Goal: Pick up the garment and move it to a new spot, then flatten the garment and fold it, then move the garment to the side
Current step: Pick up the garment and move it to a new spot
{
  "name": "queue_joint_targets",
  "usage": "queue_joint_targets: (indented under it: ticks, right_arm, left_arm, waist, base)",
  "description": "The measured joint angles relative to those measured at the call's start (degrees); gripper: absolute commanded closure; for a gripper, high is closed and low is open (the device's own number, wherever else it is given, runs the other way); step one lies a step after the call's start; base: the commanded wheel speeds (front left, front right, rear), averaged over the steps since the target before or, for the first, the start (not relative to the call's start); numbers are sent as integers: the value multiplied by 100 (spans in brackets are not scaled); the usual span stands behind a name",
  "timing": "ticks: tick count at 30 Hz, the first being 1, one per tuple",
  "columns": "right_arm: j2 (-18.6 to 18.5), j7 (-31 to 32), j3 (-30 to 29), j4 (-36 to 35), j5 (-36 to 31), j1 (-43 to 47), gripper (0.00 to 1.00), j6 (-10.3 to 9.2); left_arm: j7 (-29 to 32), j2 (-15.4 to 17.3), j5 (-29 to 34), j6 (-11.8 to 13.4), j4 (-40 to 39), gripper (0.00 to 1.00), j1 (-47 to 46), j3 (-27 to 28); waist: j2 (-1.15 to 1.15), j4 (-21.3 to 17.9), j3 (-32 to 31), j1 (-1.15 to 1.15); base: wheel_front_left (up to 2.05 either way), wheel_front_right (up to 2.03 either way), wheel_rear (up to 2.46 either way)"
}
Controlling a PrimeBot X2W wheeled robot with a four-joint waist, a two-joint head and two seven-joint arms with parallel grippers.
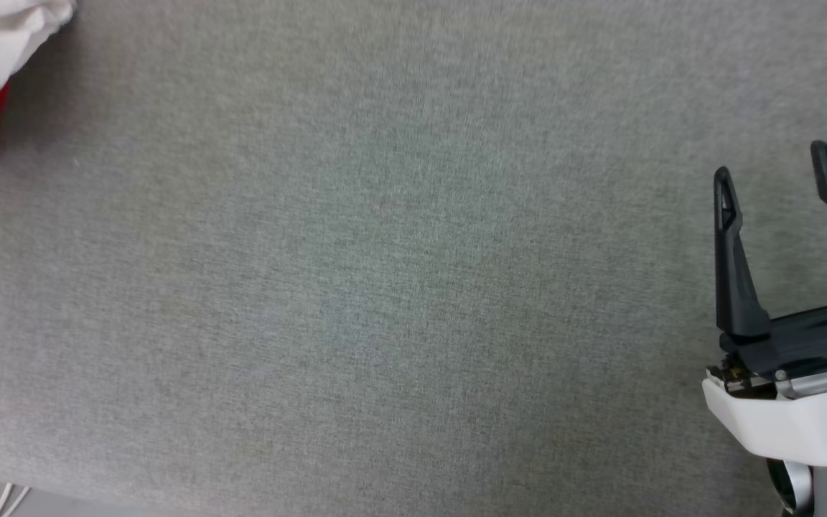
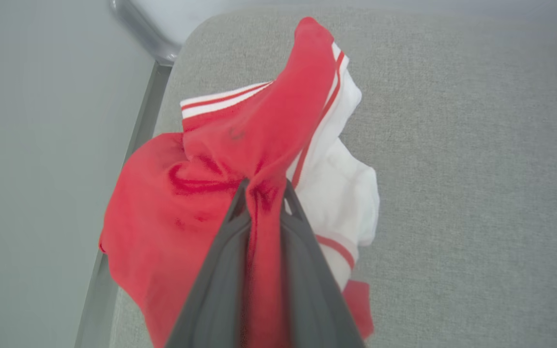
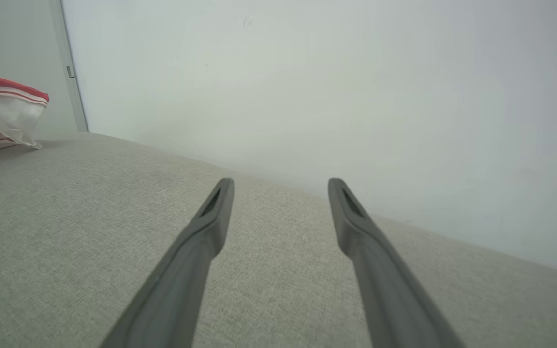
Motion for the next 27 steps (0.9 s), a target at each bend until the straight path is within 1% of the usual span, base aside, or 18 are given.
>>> queue_joint_targets:
  ticks: [5, 14, 18, 27]
  right_arm:
    - [77, 0, 37, 171, 86, 44, 0, 0]
    - [133, 0, 26, 504, 337, 270, 0, 0]
    - [133, 0, -10, 631, 512, 360, 0, 0]
    - [133, 0, -85, 870, 708, 565, 0, 0]
  left_arm:
    - [66, 197, 114, 0, -541, 100, -293, -382]
    - [300, 302, 225, 0, -1506, 100, -985, -901]
    - [423, 265, 327, -1, -1905, 100, -1270, -1212]
    - [525, -98, 323, -1, -2571, 100, -1716, -1898]
  waist:
    - [0, -53, -451, -1]
    - [0, -255, -1185, -1]
    - [0, -424, -1405, -1]
    - [0, -936, -1799, -1]
  base:
    - [0, 0, 0]
    - [0, 0, 0]
    - [0, 0, 0]
    - [0, 0, 0]
